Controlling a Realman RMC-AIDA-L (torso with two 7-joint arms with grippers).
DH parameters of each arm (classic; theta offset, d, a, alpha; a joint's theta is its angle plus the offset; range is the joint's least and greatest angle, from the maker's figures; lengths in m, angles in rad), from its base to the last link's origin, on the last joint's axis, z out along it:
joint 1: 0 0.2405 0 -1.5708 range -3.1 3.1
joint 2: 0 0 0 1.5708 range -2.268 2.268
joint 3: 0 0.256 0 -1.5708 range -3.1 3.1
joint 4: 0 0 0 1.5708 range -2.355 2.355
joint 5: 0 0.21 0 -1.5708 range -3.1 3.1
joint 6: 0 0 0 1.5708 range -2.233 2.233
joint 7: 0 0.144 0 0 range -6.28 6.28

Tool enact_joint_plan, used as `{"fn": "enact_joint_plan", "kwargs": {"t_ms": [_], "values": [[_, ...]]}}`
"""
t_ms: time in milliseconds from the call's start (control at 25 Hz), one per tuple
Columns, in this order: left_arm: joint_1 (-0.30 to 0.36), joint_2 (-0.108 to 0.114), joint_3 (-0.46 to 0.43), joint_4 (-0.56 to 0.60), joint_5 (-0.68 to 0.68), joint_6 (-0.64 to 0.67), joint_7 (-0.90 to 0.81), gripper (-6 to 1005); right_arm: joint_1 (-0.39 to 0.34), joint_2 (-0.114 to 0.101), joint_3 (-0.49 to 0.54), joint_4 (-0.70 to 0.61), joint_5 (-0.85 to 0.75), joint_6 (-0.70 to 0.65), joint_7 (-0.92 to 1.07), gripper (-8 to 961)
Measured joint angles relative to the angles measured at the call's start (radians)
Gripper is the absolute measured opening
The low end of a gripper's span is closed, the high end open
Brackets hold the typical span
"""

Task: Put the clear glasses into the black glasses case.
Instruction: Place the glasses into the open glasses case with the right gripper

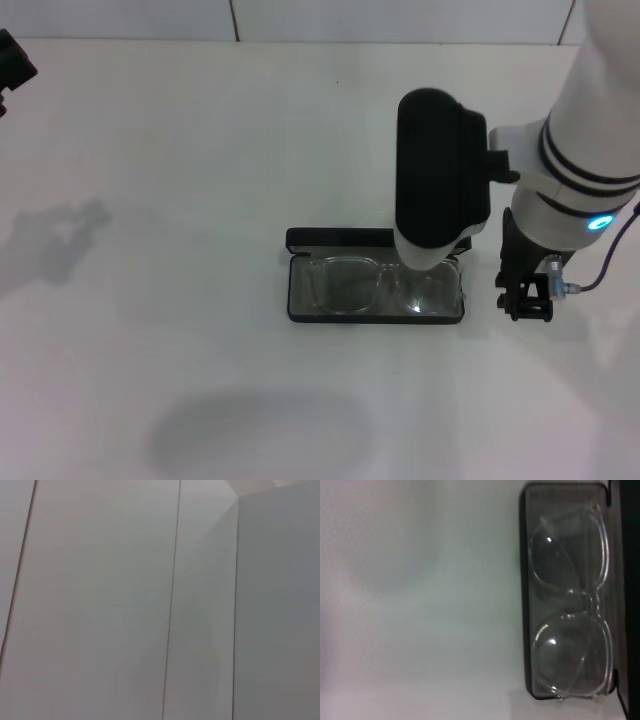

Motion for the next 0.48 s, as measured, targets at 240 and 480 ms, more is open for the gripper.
{"fn": "enact_joint_plan", "kwargs": {"t_ms": [240, 480], "values": [[0.003, -0.004, 0.000, -0.005, 0.000, -0.001, -0.001, 158, 0.010, 0.000, -0.091, 0.061, -0.044, 0.090, -0.006, 146], [-0.002, -0.005, 0.000, -0.025, -0.001, -0.002, -0.002, 158, 0.014, 0.000, -0.138, 0.093, -0.054, 0.163, -0.024, 146]]}}
